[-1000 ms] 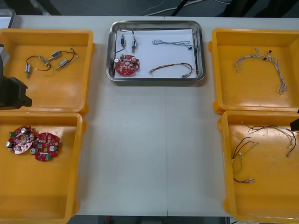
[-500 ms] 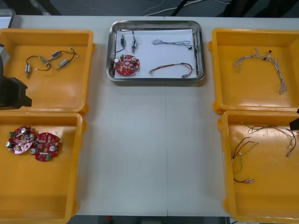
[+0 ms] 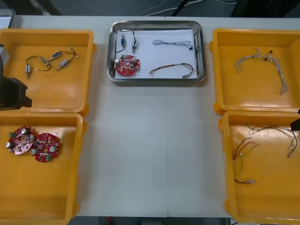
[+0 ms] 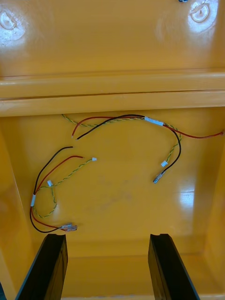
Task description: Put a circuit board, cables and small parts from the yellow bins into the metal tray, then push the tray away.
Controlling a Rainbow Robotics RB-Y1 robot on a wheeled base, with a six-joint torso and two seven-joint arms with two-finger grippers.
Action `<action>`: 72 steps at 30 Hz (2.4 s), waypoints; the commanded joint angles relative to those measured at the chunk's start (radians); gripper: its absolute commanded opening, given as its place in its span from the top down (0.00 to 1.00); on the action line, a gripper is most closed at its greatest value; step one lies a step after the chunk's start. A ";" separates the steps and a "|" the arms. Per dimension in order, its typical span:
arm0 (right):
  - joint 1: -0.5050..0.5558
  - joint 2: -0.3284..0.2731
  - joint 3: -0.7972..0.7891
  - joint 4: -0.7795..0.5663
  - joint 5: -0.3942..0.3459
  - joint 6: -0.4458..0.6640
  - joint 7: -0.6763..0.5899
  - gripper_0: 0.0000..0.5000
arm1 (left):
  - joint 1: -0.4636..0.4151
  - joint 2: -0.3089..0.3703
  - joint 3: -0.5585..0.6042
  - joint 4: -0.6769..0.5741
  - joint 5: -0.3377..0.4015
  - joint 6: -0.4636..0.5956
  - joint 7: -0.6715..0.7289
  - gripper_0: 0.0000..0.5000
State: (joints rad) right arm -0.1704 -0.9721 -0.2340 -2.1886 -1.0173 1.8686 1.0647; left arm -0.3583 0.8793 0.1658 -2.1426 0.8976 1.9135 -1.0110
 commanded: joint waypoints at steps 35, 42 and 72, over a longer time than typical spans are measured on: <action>-0.005 0.006 -0.031 -0.007 0.008 -0.006 0.009 0.00 | 0.015 0.041 0.029 -0.028 0.007 0.006 -0.017 0.00; -0.005 0.006 -0.031 -0.007 0.008 -0.006 0.009 0.00 | 0.015 0.041 0.029 -0.028 0.007 0.006 -0.017 0.00; -0.005 0.006 -0.031 -0.007 0.008 -0.006 0.009 0.00 | 0.015 0.041 0.029 -0.028 0.007 0.006 -0.017 0.00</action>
State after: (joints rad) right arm -0.1704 -0.9721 -0.2340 -2.1886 -1.0171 1.8685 1.0647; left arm -0.3583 0.8793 0.1658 -2.1426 0.8976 1.9135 -1.0110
